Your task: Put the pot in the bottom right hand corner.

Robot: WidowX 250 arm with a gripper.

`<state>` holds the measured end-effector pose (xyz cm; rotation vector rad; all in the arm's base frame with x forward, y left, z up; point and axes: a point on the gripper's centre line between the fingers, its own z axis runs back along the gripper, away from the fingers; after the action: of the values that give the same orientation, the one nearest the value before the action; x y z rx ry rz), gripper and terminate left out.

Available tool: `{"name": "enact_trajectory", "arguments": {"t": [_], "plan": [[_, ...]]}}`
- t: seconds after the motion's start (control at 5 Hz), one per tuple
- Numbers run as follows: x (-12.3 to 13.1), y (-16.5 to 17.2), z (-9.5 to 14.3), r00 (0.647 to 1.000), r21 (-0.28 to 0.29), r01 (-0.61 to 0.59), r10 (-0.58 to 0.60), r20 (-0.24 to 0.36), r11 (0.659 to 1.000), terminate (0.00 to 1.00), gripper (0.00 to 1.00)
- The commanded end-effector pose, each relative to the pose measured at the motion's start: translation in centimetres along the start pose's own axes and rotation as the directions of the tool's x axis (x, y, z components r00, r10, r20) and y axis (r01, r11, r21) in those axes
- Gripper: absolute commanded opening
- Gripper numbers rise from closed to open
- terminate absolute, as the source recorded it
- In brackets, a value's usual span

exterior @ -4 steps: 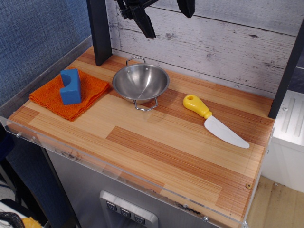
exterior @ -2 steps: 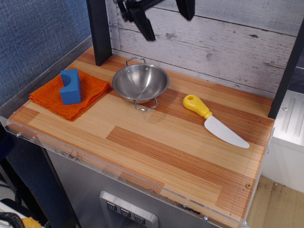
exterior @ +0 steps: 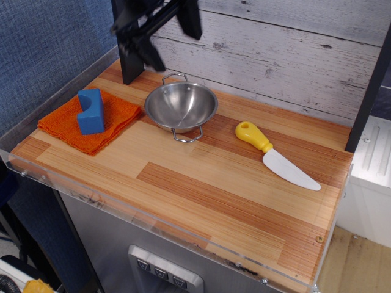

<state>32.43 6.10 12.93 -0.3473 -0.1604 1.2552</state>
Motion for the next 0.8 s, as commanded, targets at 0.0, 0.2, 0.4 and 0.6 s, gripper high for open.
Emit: {"name": "enact_trajectory", "arguments": {"t": [0.0, 0.2, 0.4, 0.6], "plan": [[3.4, 0.6, -1.6, 0.986, -0.008, -0.147, 0.148, 0.075, 0.989, 0.0, 1.0], [3.3, 0.3, -3.7, 0.993, 0.041, -0.079, 0.075, 0.095, 0.996, 0.0, 1.0], [3.3, 0.7, -4.6, 0.988, 0.08, 0.023, -0.035, 0.149, 0.997, 0.0, 1.0], [3.4, 1.1, -4.9, 0.973, 0.113, 0.131, -0.15, 0.173, 0.985, 0.0, 1.0]]}}
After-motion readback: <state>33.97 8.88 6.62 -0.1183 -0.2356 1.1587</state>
